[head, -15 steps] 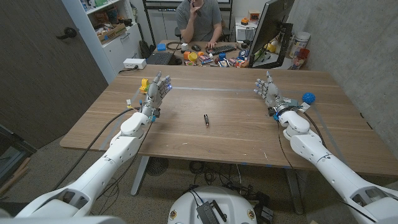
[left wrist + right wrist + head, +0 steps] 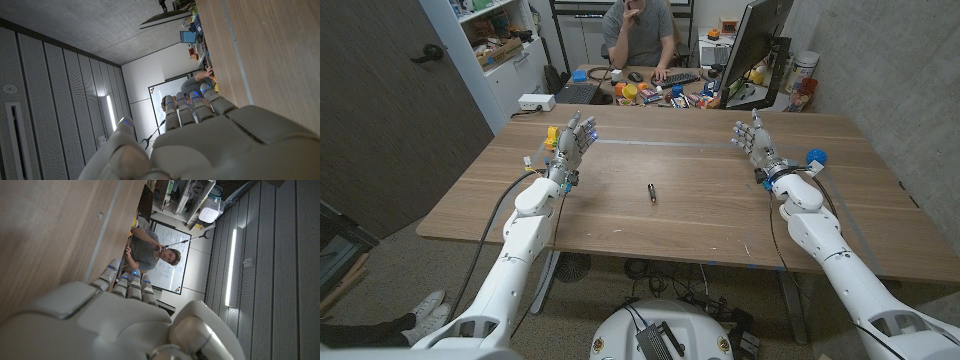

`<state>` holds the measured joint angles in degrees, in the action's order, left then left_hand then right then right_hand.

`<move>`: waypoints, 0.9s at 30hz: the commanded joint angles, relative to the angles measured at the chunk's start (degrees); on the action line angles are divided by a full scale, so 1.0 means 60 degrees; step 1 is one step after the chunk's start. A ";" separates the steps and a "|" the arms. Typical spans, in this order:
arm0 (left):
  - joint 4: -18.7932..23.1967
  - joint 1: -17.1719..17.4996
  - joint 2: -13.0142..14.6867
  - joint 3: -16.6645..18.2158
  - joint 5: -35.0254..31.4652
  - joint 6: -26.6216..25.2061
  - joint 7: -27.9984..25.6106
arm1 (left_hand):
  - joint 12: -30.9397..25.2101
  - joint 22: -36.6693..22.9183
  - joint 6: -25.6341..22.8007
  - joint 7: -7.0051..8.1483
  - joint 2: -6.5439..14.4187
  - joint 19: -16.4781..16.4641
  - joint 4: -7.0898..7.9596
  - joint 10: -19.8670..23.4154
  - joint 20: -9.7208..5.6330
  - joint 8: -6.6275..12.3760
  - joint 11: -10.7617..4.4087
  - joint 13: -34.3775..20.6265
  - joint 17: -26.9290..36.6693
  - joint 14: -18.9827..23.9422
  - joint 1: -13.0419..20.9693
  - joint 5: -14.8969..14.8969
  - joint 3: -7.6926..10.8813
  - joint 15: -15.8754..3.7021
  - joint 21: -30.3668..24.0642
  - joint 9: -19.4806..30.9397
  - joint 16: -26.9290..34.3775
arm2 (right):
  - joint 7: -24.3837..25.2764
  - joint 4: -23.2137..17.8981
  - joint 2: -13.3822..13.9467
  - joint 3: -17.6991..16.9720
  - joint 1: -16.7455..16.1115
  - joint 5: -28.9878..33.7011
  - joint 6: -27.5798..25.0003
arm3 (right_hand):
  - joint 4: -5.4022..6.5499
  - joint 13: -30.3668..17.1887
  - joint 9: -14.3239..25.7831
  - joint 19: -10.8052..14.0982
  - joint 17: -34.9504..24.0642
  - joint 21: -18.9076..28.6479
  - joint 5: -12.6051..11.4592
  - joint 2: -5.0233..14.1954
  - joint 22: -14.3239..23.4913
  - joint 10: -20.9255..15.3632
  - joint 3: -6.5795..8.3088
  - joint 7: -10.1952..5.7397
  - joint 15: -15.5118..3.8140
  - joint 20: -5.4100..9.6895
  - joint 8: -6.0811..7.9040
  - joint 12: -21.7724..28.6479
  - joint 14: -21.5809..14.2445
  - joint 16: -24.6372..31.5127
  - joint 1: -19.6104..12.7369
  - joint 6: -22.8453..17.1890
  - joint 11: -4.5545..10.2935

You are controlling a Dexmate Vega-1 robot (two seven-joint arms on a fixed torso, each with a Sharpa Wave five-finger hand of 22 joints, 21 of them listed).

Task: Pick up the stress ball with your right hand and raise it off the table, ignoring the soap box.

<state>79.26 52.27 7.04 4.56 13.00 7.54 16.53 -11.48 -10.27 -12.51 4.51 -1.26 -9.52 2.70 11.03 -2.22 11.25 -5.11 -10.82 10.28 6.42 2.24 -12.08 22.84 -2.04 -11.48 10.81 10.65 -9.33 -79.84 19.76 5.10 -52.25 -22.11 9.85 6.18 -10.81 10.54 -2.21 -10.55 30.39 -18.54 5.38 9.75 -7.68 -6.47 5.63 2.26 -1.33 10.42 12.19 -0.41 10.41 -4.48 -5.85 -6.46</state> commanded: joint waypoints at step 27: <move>-0.0087 -0.0455 -0.2728 0.2784 -0.3040 -0.0222 0.2330 | -0.0049 -0.0036 -0.0080 -0.0007 0.0011 -0.0078 -0.0021 0.0094 -0.0215 0.0037 -0.0008 -0.0017 0.0026 0.0057 0.0070 -0.0043 0.0056 -0.0629 -0.0038 0.0016 0.0031 | 0.1305 -0.2854 0.0586 -0.2260 -0.1024 0.6206 -0.1706 | -0.1322 -0.0045 0.0023 0.1093 -0.0010 -0.0397 -0.0257 0.0041 0.0047 -0.1057 0.0613 -0.0770 -0.0597 0.0068 0.0506 0.0405 -0.1133 0.0295 -0.2006 -0.1232 0.0515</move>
<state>79.11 50.15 -7.47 19.57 -2.91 6.18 28.93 -11.48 -10.26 -12.50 4.51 -1.26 -9.51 2.69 11.02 -2.22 11.25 -5.10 -10.81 10.26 6.42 2.23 -12.08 22.84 -2.04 -11.48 10.80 10.65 -7.45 -94.34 21.20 -7.72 -58.43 1.75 2.28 -0.97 -10.80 10.53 3.52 -10.55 28.16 -19.72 5.67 9.74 -13.43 -2.93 1.32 -1.15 -0.94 13.14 14.20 -6.29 11.70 -15.25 -12.21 -3.57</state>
